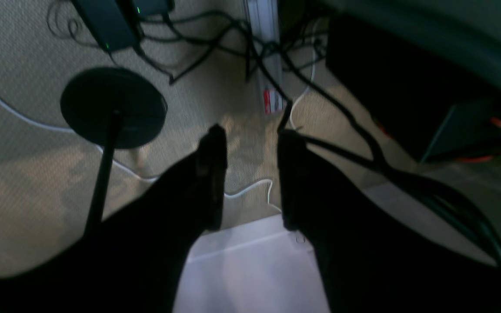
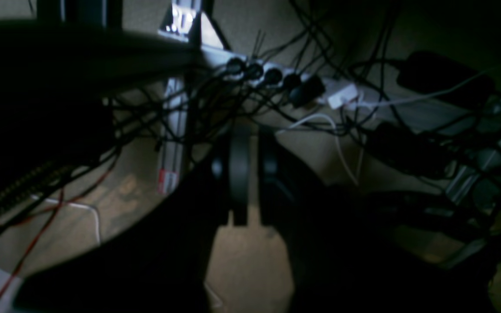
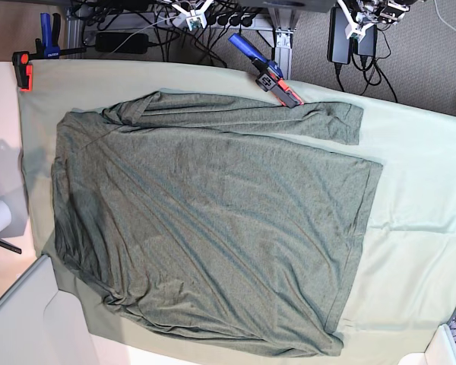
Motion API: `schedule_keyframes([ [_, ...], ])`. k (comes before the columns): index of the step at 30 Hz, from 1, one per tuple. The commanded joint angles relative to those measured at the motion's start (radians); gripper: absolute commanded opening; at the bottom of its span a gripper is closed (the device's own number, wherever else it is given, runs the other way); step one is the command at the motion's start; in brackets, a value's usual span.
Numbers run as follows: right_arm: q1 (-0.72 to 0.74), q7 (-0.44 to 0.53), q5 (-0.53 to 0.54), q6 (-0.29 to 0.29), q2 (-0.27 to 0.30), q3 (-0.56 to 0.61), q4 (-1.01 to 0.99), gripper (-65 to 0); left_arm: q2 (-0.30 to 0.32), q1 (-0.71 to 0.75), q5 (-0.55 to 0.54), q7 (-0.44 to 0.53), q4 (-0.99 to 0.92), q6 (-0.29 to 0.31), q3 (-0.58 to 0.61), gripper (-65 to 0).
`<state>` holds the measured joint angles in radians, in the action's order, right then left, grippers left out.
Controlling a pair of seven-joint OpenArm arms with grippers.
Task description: Fold the T-shirt properly
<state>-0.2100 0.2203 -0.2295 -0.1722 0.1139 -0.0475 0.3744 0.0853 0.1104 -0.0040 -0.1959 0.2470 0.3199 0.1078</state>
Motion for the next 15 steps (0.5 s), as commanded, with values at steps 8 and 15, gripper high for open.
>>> schedule_keyframes([
  [8,-0.004,0.011,0.001,-0.006,0.008,-0.003,0.024,-60.7,0.022,0.026,0.001,-0.034,0.069,0.013,0.002,-41.1],
  [15,-0.008,0.007,0.001,-0.006,0.008,-0.003,0.024,-60.7,0.034,0.068,0.001,-0.01,0.104,0.013,0.002,-41.1],
])
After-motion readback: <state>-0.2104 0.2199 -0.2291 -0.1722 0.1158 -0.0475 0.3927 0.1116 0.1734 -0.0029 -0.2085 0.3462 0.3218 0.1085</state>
